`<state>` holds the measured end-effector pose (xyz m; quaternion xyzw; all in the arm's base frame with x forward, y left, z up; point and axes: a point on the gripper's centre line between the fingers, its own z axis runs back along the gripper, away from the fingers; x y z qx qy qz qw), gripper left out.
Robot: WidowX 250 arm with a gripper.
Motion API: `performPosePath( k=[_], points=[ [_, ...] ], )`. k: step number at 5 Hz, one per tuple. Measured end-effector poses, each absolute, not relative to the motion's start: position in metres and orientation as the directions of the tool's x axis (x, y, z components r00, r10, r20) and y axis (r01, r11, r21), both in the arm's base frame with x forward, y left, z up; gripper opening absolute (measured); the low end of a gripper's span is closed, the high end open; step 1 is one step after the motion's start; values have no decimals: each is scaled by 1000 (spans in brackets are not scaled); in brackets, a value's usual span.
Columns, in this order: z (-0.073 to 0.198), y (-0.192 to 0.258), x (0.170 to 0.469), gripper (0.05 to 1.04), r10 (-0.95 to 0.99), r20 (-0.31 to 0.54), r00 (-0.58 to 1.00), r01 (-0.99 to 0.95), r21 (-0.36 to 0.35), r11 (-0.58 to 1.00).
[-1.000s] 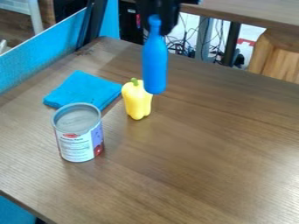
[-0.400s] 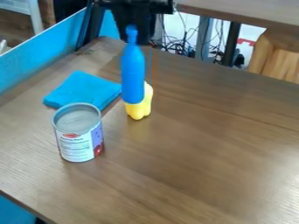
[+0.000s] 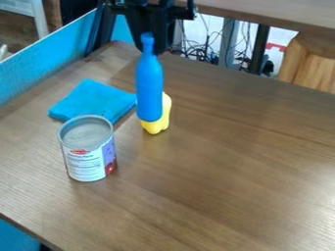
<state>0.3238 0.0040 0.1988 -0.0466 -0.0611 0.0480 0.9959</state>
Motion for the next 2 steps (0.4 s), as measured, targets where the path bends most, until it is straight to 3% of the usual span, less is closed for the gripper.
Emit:
performPosePath(
  k=[2],
  points=[
    [181,6,329,332,66,104,992,-57,-83,995]
  ],
)
